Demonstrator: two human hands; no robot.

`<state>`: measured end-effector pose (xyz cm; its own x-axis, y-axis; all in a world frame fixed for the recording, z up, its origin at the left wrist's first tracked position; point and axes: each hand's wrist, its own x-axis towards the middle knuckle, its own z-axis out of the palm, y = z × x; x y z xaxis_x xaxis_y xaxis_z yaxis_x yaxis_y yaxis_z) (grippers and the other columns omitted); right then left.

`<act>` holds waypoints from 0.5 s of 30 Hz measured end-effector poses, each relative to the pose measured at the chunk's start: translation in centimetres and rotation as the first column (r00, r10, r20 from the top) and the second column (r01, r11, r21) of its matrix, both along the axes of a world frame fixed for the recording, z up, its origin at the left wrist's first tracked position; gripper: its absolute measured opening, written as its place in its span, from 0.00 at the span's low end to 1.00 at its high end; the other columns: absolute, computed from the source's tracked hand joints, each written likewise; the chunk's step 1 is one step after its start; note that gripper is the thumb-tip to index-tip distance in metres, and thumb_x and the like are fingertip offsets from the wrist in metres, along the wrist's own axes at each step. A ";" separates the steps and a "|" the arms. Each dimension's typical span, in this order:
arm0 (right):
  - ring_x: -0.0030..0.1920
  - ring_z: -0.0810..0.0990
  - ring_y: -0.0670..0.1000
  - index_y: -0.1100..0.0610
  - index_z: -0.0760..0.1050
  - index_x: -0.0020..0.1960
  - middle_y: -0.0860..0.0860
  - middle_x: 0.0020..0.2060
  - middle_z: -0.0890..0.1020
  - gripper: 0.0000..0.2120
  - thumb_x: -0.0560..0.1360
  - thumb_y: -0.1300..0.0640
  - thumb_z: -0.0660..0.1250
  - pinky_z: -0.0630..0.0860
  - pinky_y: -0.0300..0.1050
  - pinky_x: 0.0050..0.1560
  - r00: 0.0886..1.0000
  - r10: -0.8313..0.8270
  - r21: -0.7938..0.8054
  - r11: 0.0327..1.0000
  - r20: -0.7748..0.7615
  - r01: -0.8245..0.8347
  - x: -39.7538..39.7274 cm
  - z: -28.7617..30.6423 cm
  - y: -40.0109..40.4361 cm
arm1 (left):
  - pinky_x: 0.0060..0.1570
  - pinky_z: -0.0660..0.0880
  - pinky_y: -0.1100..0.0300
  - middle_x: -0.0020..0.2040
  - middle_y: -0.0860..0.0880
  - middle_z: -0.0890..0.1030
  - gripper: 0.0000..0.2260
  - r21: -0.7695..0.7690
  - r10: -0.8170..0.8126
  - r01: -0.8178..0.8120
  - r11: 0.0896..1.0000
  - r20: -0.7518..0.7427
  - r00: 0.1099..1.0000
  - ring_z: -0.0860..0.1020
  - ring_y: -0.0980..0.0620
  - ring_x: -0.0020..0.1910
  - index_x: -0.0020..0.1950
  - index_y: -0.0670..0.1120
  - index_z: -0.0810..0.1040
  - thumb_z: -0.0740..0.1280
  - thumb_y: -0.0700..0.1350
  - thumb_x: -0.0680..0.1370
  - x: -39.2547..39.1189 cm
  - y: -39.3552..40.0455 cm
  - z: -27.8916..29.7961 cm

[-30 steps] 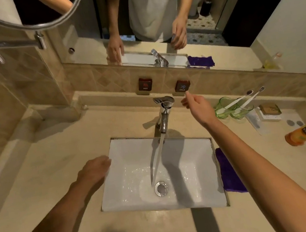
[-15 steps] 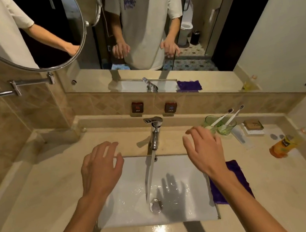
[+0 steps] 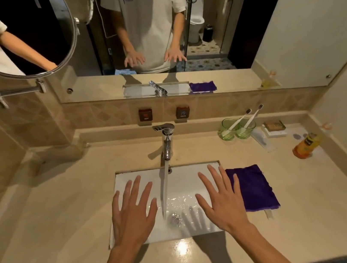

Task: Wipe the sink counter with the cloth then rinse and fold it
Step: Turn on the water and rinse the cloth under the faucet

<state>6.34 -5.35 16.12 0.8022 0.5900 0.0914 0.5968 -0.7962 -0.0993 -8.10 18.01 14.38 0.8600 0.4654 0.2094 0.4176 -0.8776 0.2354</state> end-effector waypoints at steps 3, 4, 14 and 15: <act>0.82 0.51 0.56 0.43 0.58 0.81 0.48 0.82 0.55 0.29 0.82 0.35 0.51 0.51 0.68 0.77 0.999 -0.008 -0.016 1.000 -0.042 0.007 0.0 -1.4 -1.0 | 0.74 0.63 0.46 0.74 0.46 0.75 0.24 -0.046 -0.008 0.008 0.999 -0.011 1.000 0.73 0.45 0.73 0.73 0.54 0.76 0.51 0.58 0.83 -0.2 -1.2 -1.0; 0.82 0.52 0.56 0.42 0.58 0.80 0.47 0.82 0.55 0.29 0.82 0.35 0.51 0.51 0.68 0.77 0.999 -0.006 -0.022 1.000 -0.054 0.005 0.3 -1.7 -1.4 | 0.74 0.63 0.46 0.73 0.46 0.75 0.23 -0.052 -0.012 0.011 0.999 -0.018 1.000 0.74 0.45 0.72 0.73 0.54 0.76 0.52 0.58 0.83 -0.1 -1.7 -1.3; 0.81 0.53 0.56 0.42 0.55 0.81 0.48 0.82 0.55 0.29 0.82 0.35 0.49 0.50 0.67 0.76 0.994 0.056 -0.032 0.998 -0.095 -0.060 5.1 -3.3 -7.2 | 0.77 0.57 0.44 0.81 0.50 0.65 0.25 -0.054 0.019 -0.025 0.998 -0.105 0.994 0.65 0.46 0.79 0.78 0.57 0.68 0.50 0.59 0.83 4.0 -8.6 -2.5; 0.81 0.54 0.56 0.42 0.55 0.81 0.48 0.82 0.56 0.29 0.82 0.35 0.49 0.49 0.66 0.76 0.993 0.062 -0.035 0.997 -0.104 -0.066 5.6 -3.4 -7.9 | 0.77 0.56 0.43 0.81 0.50 0.63 0.25 -0.053 0.026 -0.032 0.998 -0.118 0.993 0.64 0.47 0.79 0.79 0.58 0.66 0.50 0.60 0.83 4.5 -9.4 -2.7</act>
<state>11.97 -13.23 12.68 0.7669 0.6416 -0.0134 0.6346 -0.7613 -0.1330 -3.58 8.57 11.64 0.8632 0.4983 0.0813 0.4701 -0.8520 0.2306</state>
